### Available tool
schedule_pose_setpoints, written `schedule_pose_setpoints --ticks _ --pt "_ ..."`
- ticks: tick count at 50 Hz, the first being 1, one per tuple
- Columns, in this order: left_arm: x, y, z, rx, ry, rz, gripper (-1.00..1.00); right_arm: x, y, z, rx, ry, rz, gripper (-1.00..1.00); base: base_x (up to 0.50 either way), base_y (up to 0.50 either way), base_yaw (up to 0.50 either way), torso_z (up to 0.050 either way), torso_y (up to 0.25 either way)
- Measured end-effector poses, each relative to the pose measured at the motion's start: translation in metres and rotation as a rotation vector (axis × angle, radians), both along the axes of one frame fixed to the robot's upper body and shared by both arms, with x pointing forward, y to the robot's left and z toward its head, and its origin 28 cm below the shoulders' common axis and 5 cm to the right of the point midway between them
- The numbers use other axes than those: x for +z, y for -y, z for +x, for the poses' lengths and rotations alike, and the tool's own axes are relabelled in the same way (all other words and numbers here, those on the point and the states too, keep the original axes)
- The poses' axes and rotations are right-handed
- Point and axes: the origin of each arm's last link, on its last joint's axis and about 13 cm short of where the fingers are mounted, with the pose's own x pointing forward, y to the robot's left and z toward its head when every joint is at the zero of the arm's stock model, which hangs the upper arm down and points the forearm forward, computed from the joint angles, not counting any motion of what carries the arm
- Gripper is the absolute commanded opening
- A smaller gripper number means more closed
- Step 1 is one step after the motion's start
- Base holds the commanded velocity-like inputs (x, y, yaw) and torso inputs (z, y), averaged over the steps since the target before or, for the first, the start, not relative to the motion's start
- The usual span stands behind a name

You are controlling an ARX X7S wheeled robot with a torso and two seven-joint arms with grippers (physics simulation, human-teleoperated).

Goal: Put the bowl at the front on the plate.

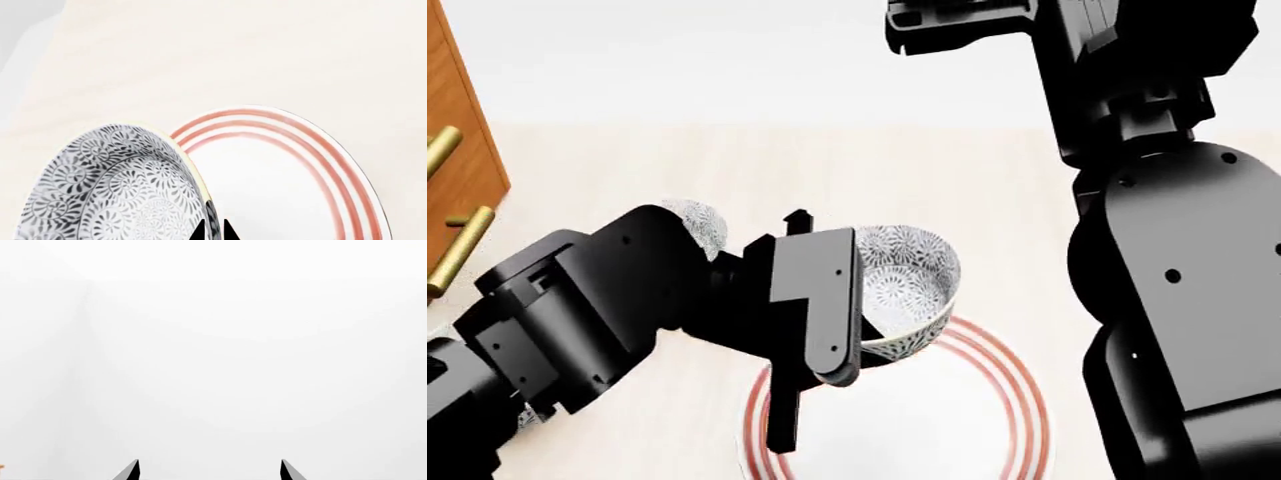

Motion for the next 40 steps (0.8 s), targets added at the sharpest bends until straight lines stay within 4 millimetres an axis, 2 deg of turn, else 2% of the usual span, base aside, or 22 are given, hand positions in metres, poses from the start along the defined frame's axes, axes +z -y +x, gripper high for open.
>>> schedule_pose_setpoints --ticks 21,40 --pt "-0.017 0.013 -0.009 -0.067 -0.043 0.049 -1.00 -0.008 0.004 0.006 -0.016 -0.009 0.001 1.00 0.00 0.00 0.00 0.000 0.000" --pt "-0.037 0.011 -0.013 -0.024 -0.047 0.051 -1.00 -0.014 0.006 0.009 -0.020 -0.022 0.010 1.00 0.00 0.00 0.00 0.000 0.001"
